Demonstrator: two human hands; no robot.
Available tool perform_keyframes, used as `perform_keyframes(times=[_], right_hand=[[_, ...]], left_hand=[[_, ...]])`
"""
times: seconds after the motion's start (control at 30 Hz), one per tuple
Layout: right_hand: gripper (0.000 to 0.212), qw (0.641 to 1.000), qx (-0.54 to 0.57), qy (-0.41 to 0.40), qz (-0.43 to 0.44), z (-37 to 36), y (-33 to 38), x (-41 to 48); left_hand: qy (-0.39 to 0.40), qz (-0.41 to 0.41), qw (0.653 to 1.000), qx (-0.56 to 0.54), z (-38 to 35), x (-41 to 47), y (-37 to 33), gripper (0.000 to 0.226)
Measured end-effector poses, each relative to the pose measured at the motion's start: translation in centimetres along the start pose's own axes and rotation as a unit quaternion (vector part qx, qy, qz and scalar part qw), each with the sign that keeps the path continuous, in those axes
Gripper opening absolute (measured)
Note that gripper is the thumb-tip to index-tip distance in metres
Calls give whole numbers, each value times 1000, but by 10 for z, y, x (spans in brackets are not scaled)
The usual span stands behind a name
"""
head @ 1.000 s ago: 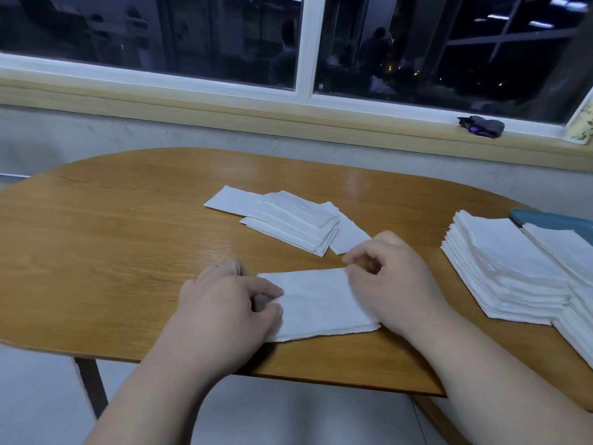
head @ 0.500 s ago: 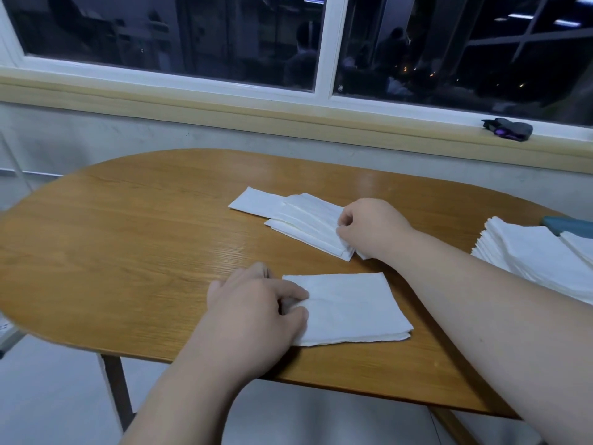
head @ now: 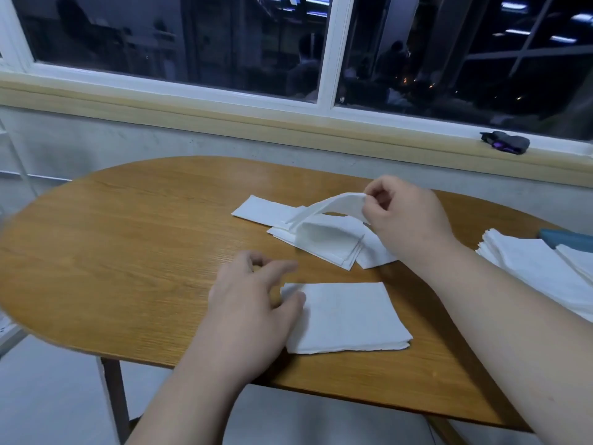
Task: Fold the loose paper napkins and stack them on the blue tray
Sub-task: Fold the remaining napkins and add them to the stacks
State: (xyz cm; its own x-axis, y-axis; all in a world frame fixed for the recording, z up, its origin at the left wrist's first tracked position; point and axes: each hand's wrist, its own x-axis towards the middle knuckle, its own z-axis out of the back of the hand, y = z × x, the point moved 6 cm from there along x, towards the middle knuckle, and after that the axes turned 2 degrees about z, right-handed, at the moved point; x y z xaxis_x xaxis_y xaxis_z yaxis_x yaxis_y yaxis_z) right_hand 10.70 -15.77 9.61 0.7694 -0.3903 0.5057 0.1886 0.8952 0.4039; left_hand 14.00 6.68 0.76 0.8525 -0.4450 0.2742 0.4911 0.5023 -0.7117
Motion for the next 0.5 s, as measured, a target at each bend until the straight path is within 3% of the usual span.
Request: perform_keyframes(times=[0.1, 0.17, 0.33, 0.5], right_hand=[[10, 996, 92, 2, -3, 21, 14, -22], [14, 989, 148, 25, -2, 31, 22, -38], [14, 962, 262, 74, -37, 41, 25, -61], [14, 926, 337, 116, -127, 26, 1, -73]], left_hand=[[-50, -17, 998, -32, 8, 0, -5, 67], [-37, -19, 997, -68, 9, -1, -9, 80], [-32, 9, 983, -180, 17, -8, -20, 81], [-15, 22, 966, -256, 16, -11, -28, 77]])
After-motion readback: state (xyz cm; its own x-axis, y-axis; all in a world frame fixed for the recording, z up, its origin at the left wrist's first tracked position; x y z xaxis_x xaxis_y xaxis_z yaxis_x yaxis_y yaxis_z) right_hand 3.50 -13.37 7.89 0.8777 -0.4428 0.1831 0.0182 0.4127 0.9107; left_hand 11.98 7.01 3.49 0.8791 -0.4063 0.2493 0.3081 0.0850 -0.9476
